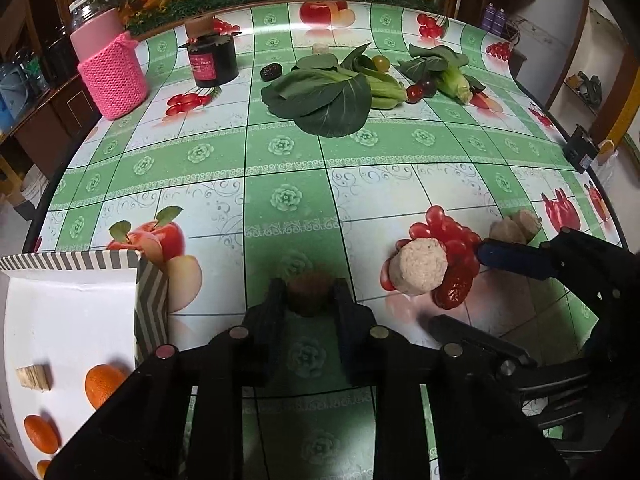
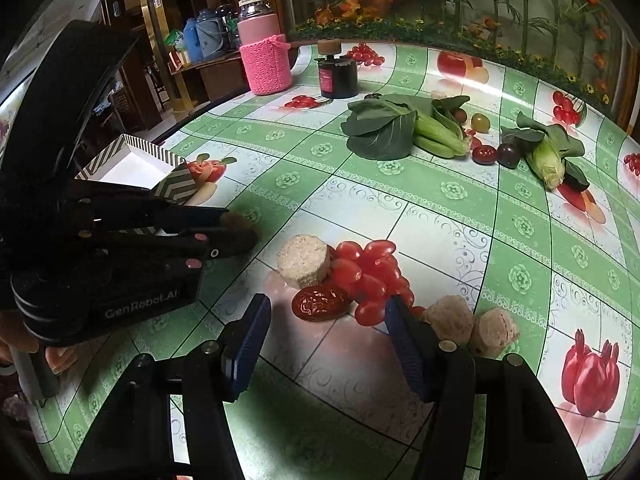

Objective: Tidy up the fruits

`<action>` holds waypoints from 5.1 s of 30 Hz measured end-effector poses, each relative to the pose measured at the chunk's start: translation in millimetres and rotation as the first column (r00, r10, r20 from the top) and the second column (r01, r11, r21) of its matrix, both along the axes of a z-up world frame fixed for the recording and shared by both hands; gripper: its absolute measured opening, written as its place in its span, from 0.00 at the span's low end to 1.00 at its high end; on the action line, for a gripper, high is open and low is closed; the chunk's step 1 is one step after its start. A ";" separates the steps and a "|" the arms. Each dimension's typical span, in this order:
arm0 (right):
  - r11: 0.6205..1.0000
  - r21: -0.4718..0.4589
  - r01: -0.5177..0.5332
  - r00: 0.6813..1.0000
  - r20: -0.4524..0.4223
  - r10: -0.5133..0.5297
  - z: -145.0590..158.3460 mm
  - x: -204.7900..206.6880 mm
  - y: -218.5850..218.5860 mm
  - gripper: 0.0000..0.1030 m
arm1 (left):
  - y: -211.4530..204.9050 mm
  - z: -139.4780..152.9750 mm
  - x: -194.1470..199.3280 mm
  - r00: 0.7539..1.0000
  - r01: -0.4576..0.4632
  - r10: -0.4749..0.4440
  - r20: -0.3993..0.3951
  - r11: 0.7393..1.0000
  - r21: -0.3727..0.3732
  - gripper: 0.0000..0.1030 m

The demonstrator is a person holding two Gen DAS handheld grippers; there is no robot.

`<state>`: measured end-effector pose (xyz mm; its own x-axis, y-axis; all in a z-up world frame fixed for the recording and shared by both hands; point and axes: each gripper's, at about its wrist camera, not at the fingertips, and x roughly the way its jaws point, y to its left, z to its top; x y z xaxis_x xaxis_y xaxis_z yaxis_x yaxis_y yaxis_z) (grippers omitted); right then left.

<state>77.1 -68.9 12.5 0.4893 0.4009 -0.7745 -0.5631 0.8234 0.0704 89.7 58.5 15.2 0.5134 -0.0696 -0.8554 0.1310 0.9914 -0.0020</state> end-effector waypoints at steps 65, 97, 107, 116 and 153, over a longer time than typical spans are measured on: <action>0.946 0.054 -0.319 0.948 0.036 0.317 35.4 -138.1 190.8 0.28 | 196.5 20.6 -199.9 0.938 -0.344 0.346 0.030 0.938 -0.053 0.20; 0.946 0.013 -0.323 0.946 -0.027 0.323 6.6 -120.7 220.8 0.53 | 204.8 8.5 -192.4 0.917 -0.396 0.397 0.025 0.917 -0.036 0.29; 0.955 0.066 -0.288 0.957 0.031 0.287 32.0 -130.6 193.2 0.56 | 203.0 18.4 -195.0 0.897 -0.435 0.437 0.059 0.899 -0.042 0.58; 0.966 0.114 -0.230 0.972 0.066 0.224 48.8 -136.6 158.4 0.62 | 178.4 35.7 -190.2 0.902 -0.413 0.416 0.115 0.910 -0.050 0.58; 0.966 0.055 0.252 0.967 0.033 -0.254 35.9 -100.7 -104.4 0.72 | -18.5 38.2 -107.0 0.995 -0.068 0.074 0.065 0.994 -0.090 0.71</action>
<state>-23.6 -173.3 48.4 0.6095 0.2976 -0.7348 -0.3401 0.9354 0.0967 -17.3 40.0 53.3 0.5769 -0.1039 -0.8102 0.0634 0.9946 -0.0824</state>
